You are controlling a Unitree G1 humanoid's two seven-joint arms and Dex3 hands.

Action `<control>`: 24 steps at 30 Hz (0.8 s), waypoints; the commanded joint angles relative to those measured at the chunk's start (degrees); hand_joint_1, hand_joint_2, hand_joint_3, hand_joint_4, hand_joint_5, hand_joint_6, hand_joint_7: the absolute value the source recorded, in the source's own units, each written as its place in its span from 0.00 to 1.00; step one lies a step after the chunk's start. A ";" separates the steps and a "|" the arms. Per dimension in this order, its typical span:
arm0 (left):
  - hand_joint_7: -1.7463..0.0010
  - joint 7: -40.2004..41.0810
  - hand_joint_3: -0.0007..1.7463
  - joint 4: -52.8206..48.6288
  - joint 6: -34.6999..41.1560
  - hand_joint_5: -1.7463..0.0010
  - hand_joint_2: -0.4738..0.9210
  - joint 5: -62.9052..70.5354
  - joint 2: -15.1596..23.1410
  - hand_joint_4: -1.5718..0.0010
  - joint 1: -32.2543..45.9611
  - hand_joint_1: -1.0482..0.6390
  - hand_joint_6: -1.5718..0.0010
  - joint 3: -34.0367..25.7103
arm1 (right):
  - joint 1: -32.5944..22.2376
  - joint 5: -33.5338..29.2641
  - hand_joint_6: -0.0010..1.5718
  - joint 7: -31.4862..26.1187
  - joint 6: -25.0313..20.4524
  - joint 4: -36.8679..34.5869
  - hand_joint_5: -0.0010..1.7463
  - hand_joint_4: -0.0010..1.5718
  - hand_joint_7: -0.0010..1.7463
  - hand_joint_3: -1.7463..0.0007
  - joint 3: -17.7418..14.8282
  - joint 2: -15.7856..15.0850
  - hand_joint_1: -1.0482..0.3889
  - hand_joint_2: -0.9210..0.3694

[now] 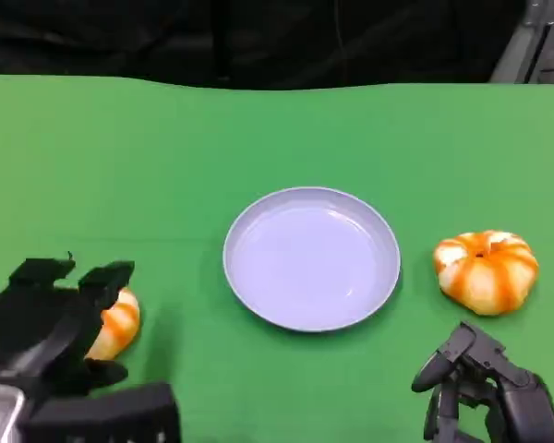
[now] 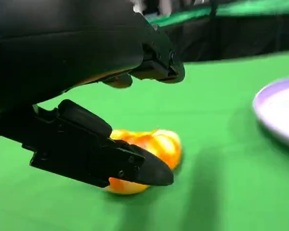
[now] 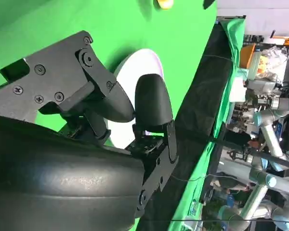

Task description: Grasp the bread from the table and place it into the plate.

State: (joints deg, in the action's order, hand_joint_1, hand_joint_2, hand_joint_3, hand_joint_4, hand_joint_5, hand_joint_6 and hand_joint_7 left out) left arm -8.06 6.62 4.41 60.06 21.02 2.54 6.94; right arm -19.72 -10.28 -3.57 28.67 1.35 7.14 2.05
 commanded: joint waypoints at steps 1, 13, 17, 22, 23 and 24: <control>1.00 -3.46 0.06 -6.17 4.34 0.73 1.00 1.35 1.10 1.00 -5.83 0.22 0.83 3.24 | -0.23 0.82 0.38 -0.04 -0.44 0.54 1.00 0.56 1.00 0.19 -0.23 -0.27 0.56 0.22; 0.98 -8.98 0.01 -22.25 8.33 0.68 0.99 -5.22 0.47 0.93 -17.20 0.36 0.76 9.53 | -0.45 0.62 0.37 0.06 -0.27 0.77 1.00 0.56 1.00 0.18 -0.15 -0.52 0.56 0.22; 0.98 -10.08 0.05 -24.45 8.73 0.71 1.00 -9.71 0.18 0.82 -18.59 0.41 0.69 10.02 | -0.73 0.63 0.37 0.17 -0.40 1.11 1.00 0.56 1.00 0.18 -0.09 -0.55 0.56 0.22; 0.96 -9.90 0.06 -25.58 10.24 0.69 1.00 -12.75 -0.04 0.75 -18.99 0.43 0.64 10.69 | -0.80 0.52 0.37 0.13 -0.40 1.23 1.00 0.56 1.00 0.19 -0.15 -0.58 0.55 0.22; 0.95 -9.45 0.06 -26.06 10.57 0.66 0.99 -13.63 -0.37 0.70 -18.97 0.46 0.60 10.56 | -0.76 0.64 0.37 0.17 -0.31 1.18 1.00 0.56 1.00 0.19 -0.16 -0.57 0.55 0.22; 0.94 -9.05 0.06 -26.39 10.79 0.65 0.98 -14.29 -0.50 0.68 -18.98 0.47 0.58 10.57 | -0.73 0.73 0.37 0.20 -0.24 1.14 1.00 0.56 1.00 0.19 -0.16 -0.56 0.55 0.22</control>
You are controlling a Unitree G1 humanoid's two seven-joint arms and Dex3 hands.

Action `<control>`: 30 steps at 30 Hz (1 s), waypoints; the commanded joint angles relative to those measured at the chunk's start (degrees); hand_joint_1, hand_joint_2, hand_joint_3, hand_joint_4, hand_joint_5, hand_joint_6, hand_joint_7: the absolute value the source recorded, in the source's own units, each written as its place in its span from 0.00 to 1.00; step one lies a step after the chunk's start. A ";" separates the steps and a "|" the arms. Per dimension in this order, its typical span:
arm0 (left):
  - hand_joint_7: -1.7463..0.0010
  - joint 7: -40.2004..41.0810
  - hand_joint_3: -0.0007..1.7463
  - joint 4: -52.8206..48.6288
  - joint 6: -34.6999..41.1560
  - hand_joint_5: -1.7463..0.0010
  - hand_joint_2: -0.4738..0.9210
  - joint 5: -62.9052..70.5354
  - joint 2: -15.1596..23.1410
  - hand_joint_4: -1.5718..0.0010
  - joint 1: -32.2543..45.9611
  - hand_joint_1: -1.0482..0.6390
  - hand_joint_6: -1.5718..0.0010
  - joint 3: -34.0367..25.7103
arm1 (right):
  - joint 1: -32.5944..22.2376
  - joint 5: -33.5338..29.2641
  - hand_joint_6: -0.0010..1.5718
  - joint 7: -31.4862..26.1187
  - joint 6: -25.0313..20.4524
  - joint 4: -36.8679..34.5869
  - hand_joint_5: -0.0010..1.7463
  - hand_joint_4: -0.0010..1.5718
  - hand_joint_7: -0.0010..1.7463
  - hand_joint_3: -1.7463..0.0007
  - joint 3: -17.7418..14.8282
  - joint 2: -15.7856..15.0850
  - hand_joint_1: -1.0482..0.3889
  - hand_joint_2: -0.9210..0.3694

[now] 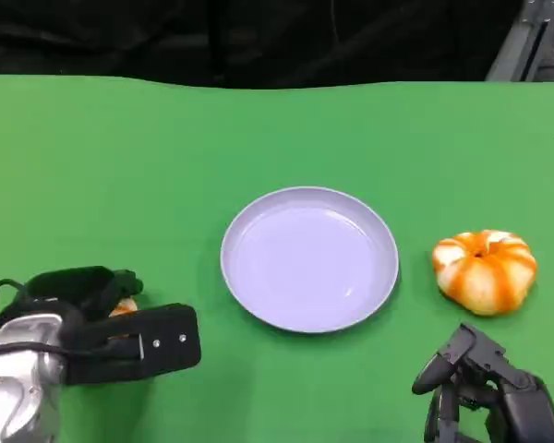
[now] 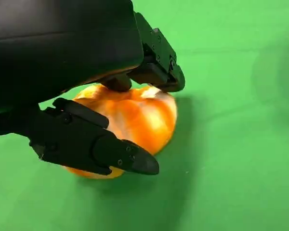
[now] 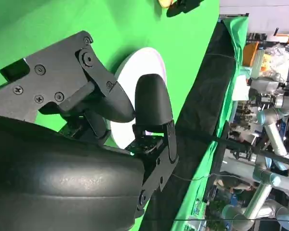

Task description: Grasp the bread from the table and place it into the plate.

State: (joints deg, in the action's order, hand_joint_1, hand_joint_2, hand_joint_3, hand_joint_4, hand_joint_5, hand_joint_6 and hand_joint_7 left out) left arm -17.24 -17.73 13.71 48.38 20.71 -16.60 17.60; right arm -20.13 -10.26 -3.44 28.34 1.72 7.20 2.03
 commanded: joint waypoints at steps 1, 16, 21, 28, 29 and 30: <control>0.94 0.48 0.05 -2.21 1.58 0.64 0.98 -3.02 -0.14 0.66 0.11 0.47 0.57 0.06 | -0.30 0.76 0.37 0.09 0.14 0.75 1.00 0.56 1.00 0.19 -0.21 -0.53 0.55 0.22; 0.00 53.46 0.67 -16.32 -23.88 0.00 0.48 0.12 0.66 0.36 -0.01 0.60 0.49 1.34 | 0.07 0.70 0.37 0.00 0.28 0.33 1.00 0.56 1.00 0.20 -0.29 -0.45 0.56 0.21; 0.00 61.57 0.71 -19.83 -27.26 0.00 0.45 1.54 1.22 0.34 -1.58 0.61 0.46 2.68 | 0.10 0.67 0.37 0.02 0.24 0.38 1.00 0.56 1.00 0.19 -0.32 -0.53 0.56 0.21; 0.00 63.77 0.88 -16.88 -30.09 0.00 0.35 0.59 0.86 0.31 -2.25 0.65 0.43 2.39 | 0.00 1.01 0.37 0.16 0.17 0.42 1.00 0.56 1.00 0.19 -0.37 -0.50 0.56 0.21; 0.00 63.49 0.89 -16.34 -30.39 0.00 0.34 0.40 0.85 0.31 -2.21 0.65 0.43 2.28 | 0.07 0.88 0.37 0.08 0.41 0.23 1.00 0.56 1.00 0.19 -0.39 -0.51 0.56 0.21; 0.00 63.28 0.90 -15.98 -30.56 0.00 0.34 0.29 0.86 0.31 -2.15 0.65 0.43 2.21 | 0.11 0.80 0.37 0.03 0.56 0.10 1.00 0.55 1.00 0.19 -0.39 -0.51 0.56 0.21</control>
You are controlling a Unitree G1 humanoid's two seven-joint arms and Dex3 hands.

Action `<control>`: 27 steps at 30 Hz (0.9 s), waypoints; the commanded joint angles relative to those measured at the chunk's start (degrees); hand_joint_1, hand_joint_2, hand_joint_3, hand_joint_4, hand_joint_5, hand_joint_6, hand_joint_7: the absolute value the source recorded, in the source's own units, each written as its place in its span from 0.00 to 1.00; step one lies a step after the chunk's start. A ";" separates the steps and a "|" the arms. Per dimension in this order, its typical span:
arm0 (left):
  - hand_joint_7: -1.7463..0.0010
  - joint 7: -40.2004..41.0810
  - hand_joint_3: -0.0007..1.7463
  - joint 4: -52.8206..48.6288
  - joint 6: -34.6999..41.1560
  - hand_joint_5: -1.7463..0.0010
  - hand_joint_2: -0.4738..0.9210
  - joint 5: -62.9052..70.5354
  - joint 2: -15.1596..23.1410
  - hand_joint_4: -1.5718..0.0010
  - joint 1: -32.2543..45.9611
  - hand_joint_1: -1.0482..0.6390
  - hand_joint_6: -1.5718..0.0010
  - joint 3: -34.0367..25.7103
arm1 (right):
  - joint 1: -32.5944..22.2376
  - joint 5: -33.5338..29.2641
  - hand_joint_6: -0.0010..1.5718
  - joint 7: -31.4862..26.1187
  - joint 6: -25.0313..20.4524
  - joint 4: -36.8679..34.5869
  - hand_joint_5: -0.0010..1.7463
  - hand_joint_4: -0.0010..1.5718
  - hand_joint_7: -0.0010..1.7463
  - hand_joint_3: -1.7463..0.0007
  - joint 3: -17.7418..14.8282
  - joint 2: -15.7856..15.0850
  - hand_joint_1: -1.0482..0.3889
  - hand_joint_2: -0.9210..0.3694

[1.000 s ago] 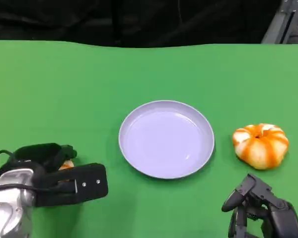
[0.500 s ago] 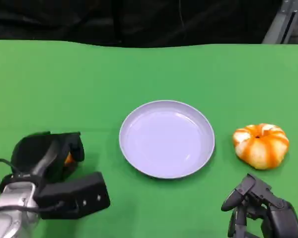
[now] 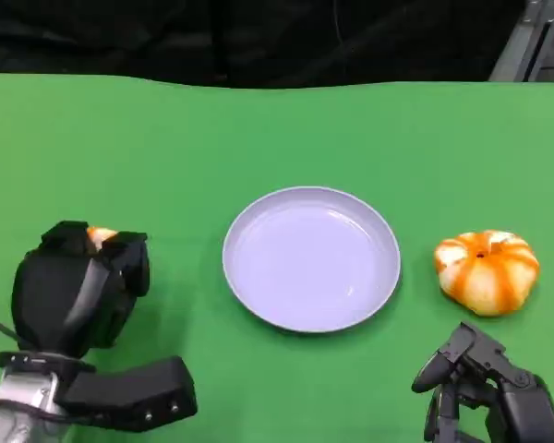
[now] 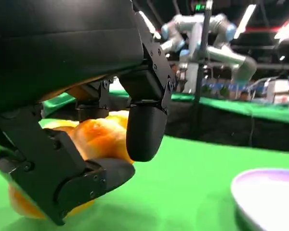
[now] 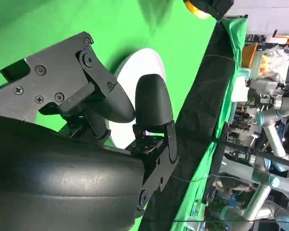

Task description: Grasp the bread from the table and place it into the plate.

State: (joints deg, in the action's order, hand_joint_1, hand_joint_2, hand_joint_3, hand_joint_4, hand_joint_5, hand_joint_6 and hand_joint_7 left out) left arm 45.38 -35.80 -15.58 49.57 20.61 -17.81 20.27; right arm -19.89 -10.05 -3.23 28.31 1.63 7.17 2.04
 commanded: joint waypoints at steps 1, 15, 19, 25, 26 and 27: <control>0.00 0.33 0.91 2.87 -1.43 0.00 0.34 -0.97 0.95 0.31 -0.82 0.65 0.43 -0.52 | -0.10 0.64 0.37 -0.12 0.51 0.19 1.00 0.55 1.00 0.19 -0.32 -0.50 0.56 0.21; 0.03 -8.26 0.94 8.49 -4.87 0.00 0.34 -4.18 -5.38 0.30 -5.88 0.66 0.41 1.36 | 0.17 0.54 0.36 -0.04 0.47 -0.30 1.00 0.56 1.00 0.19 -0.19 -0.46 0.56 0.21; 0.00 -8.79 0.96 4.13 -6.73 0.00 0.36 -4.93 -8.42 0.29 -9.27 0.64 0.42 2.64 | 0.09 0.26 0.37 -0.08 0.12 -0.11 1.00 0.56 1.00 0.19 -0.07 -0.38 0.56 0.21; 0.01 -9.88 0.96 -2.71 -8.19 0.00 0.35 -6.42 -13.25 0.30 -14.26 0.64 0.43 3.90 | -0.28 -0.13 0.37 -0.19 -0.53 0.66 1.00 0.57 1.00 0.19 0.08 -0.28 0.56 0.21; 0.02 -10.94 0.95 -3.50 -8.44 0.00 0.36 -7.09 -13.76 0.31 -14.85 0.64 0.43 3.91 | -0.34 -0.17 0.37 -0.24 -0.60 0.74 1.00 0.57 1.00 0.19 0.10 -0.23 0.56 0.21; 0.04 -13.12 0.95 -3.90 -8.50 0.00 0.37 -8.35 -14.14 0.31 -15.23 0.63 0.43 3.77 | -0.40 -0.28 0.37 -0.33 -0.51 0.77 1.00 0.57 1.00 0.19 0.14 -0.21 0.56 0.21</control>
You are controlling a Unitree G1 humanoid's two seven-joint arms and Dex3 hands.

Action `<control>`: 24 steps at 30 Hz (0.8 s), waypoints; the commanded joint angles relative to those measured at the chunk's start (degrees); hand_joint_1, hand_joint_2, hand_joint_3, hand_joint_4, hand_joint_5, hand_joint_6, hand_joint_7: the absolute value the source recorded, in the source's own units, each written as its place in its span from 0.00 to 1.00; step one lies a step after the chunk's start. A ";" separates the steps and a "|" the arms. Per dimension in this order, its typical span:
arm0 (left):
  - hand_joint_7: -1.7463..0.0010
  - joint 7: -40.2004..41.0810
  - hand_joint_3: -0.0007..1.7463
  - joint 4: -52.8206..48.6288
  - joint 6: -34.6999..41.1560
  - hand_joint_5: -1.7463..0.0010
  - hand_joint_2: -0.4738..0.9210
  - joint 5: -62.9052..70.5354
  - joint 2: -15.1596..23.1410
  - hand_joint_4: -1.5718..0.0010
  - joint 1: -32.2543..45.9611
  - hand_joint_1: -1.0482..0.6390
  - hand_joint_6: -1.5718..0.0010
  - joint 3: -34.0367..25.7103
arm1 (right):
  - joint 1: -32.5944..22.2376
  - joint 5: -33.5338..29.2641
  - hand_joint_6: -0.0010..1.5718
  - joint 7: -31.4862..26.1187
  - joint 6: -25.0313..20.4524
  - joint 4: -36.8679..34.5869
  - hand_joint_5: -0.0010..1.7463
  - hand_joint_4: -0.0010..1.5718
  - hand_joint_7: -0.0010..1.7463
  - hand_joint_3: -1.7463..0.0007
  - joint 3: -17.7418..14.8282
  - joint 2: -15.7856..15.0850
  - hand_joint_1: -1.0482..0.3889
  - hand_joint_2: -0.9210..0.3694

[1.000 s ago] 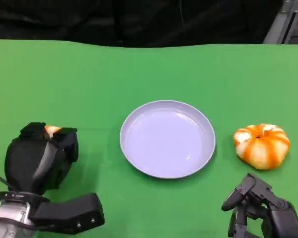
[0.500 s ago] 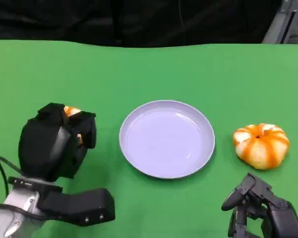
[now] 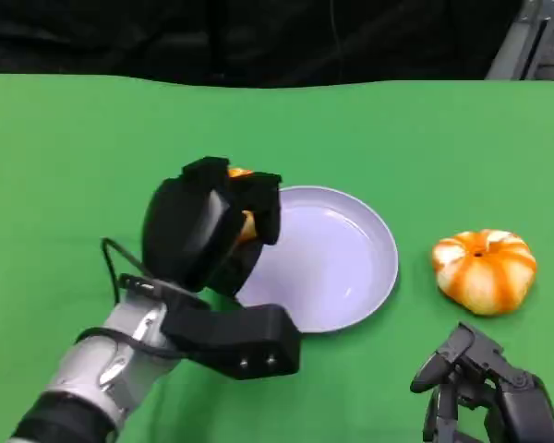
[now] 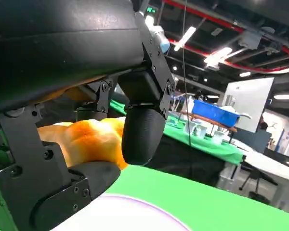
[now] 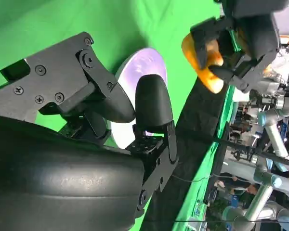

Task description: Grasp the bread from the table and place it into the plate.

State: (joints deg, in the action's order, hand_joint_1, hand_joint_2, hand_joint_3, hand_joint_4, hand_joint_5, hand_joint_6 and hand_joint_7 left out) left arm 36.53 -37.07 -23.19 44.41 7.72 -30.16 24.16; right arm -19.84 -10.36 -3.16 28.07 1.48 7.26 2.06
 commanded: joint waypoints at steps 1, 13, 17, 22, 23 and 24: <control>0.08 -5.83 0.93 -2.82 -0.91 0.00 0.40 -4.10 -1.46 0.34 -3.09 0.62 0.44 -0.25 | -0.49 -0.05 0.37 -0.47 -0.17 0.93 1.00 0.57 1.00 0.19 0.08 -0.22 0.56 0.21; 0.86 -39.98 0.14 1.99 9.79 0.79 1.00 -10.91 -1.52 1.00 -6.77 0.17 0.99 1.92 | -0.80 -0.68 0.37 -0.92 -0.76 1.31 1.00 0.57 1.00 0.19 0.52 -0.14 0.56 0.21; 0.92 -42.93 0.17 2.97 12.58 0.98 1.00 -8.75 -1.59 1.00 -7.65 0.09 1.00 3.92 | -0.72 -0.41 0.37 -0.90 -0.75 1.37 1.00 0.57 1.00 0.20 0.57 -0.04 0.56 0.20; 0.94 -42.09 0.22 3.32 13.56 1.00 1.00 -5.81 -1.22 1.00 -7.66 0.05 1.00 5.98 | -0.65 -0.60 0.37 -1.10 -0.72 1.29 1.00 0.56 1.00 0.20 0.73 0.10 0.56 0.20; 0.94 -41.75 0.22 3.53 13.57 1.00 1.00 -5.51 -1.10 1.00 -7.49 0.05 1.00 6.10 | -0.57 -0.57 0.37 -1.08 -0.56 1.15 1.00 0.56 1.00 0.20 0.75 0.06 0.56 0.20; 0.94 -41.18 0.23 3.75 13.48 1.00 1.00 -5.20 -0.97 1.00 -7.22 0.05 1.00 6.06 | -0.53 -0.41 0.37 -1.00 -0.60 1.09 1.00 0.56 1.00 0.20 0.77 0.04 0.56 0.21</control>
State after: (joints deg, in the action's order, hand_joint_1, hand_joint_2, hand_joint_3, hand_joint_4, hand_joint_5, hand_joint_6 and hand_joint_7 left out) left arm -5.73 -34.63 -9.84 38.37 5.60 -36.84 29.94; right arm -20.25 -10.82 -3.76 27.67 2.15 8.04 2.25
